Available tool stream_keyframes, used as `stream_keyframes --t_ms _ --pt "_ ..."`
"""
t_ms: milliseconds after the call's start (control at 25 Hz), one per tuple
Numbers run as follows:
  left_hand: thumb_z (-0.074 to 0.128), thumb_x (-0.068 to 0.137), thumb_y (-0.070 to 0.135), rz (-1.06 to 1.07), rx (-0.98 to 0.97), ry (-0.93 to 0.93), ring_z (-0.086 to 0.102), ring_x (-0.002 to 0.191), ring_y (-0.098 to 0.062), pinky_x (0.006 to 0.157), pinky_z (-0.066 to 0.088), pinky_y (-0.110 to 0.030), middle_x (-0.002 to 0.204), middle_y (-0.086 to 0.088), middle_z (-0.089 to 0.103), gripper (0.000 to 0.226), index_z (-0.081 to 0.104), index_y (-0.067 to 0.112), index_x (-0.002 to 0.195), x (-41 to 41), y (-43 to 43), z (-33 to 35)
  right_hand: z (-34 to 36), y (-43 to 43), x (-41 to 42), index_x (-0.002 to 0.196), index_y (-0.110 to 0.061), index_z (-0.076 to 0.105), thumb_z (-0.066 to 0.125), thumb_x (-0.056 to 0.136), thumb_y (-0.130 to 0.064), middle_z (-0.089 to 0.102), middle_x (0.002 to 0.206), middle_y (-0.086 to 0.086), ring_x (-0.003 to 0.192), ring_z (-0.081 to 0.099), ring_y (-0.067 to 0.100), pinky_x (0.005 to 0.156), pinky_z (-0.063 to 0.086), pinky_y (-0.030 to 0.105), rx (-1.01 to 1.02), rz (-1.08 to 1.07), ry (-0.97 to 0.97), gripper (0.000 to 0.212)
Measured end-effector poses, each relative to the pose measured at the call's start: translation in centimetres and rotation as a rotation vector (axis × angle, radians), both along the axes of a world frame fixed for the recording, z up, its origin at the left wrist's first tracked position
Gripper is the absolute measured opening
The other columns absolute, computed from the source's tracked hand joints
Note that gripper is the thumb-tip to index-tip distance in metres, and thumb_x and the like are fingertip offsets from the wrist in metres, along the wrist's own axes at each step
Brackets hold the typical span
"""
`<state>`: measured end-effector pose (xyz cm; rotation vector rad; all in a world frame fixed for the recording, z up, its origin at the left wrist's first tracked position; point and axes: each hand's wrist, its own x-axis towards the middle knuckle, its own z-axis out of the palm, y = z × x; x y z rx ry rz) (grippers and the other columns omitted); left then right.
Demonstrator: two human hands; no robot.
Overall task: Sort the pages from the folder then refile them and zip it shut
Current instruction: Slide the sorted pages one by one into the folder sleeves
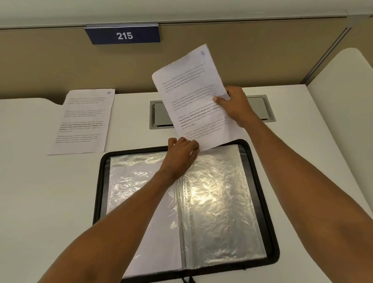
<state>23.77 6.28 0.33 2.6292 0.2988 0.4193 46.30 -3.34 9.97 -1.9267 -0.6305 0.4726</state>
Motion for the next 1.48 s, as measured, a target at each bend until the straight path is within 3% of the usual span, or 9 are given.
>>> stream_keyframes --t_ms 160,320,520,920,1080,1200,1320,1480 --pt "0.059 0.103 0.029 -0.004 -0.023 -0.015 0.053 0.097 -0.018 0.091 0.027 -0.037 0.091 0.008 0.068 0.01 0.065 0.024 0.097 0.1 -0.1 -0.2 0.9 -0.4 1.2 0.117 -0.011 0.073 0.07 0.095 -0.016 0.075 0.115 0.004 0.102 0.073 0.019 0.091 0.061 0.046 0.049 -0.09 -0.033 0.022" --pt "0.068 0.099 0.03 -0.021 0.039 -0.058 0.054 0.102 -0.018 0.09 0.026 -0.037 0.101 0.008 0.069 0.007 0.073 0.024 0.098 -0.4 0.1 -0.8 1.4 -0.5 1.1 0.12 -0.011 0.073 0.07 0.094 -0.017 0.076 0.114 0.003 0.101 0.073 0.019 0.092 0.06 0.049 0.048 -0.021 -0.051 0.026" --pt "0.074 0.095 0.032 -0.098 0.141 -0.12 0.056 0.099 -0.019 0.087 0.029 -0.038 0.098 0.009 0.069 0.008 0.076 0.024 0.095 -1.7 -0.1 -1.7 2.7 -0.3 0.2 0.113 -0.013 0.075 0.066 0.097 -0.016 0.077 0.109 0.003 0.099 0.073 0.02 0.09 0.06 0.049 0.13 0.037 -0.129 0.019" --pt "0.066 0.101 0.032 -0.035 0.109 -0.11 0.057 0.1 -0.019 0.087 0.029 -0.037 0.101 0.007 0.072 0.011 0.073 0.023 0.1 -1.5 -0.1 -1.0 0.3 0.2 -2.1 0.104 -0.012 0.076 0.068 0.098 -0.02 0.075 0.098 0.002 0.089 0.072 0.018 0.08 0.06 0.037 -0.049 0.136 -0.159 0.013" --pt "0.063 0.103 0.029 0.008 0.051 -0.049 0.058 0.096 -0.02 0.089 0.029 -0.038 0.096 0.006 0.073 0.008 0.068 0.024 0.1 -0.8 0.1 -0.9 -1.3 1.2 -2.8 0.109 -0.012 0.072 0.071 0.096 -0.027 0.074 0.106 0.003 0.091 0.071 0.019 0.079 0.06 0.035 -0.139 0.091 -0.153 0.02" --pt "0.058 0.105 0.03 0.041 -0.001 0.009 0.058 0.097 -0.021 0.092 0.029 -0.038 0.095 0.006 0.073 0.01 0.065 0.023 0.102 0.1 -0.3 -0.7 -2.5 1.2 -3.0 0.119 -0.011 0.071 0.071 0.096 -0.027 0.074 0.116 0.004 0.095 0.072 0.019 0.082 0.062 0.037 -0.169 0.102 -0.065 0.028" --pt "0.057 0.104 0.039 0.041 -0.05 0.065 0.057 0.099 -0.018 0.094 0.027 -0.039 0.098 0.008 0.072 0.018 0.067 0.024 0.108 1.1 -0.9 -0.8 -2.9 0.3 -2.8 0.131 -0.011 0.066 0.062 0.102 -0.018 0.071 0.125 0.005 0.102 0.071 0.021 0.076 0.058 0.029 -0.229 0.13 0.101 0.03" --pt "0.06 0.101 0.044 -0.029 -0.083 0.141 0.055 0.102 -0.017 0.089 0.021 -0.037 0.102 0.009 0.071 0.023 0.073 0.027 0.108 2.7 -2.9 -0.5 -3.5 -1.1 -2.8 0.138 -0.015 0.06 0.057 0.105 -0.014 0.067 0.133 0.006 0.104 0.068 0.022 0.072 0.057 0.029 -0.283 0.105 0.277 0.034"
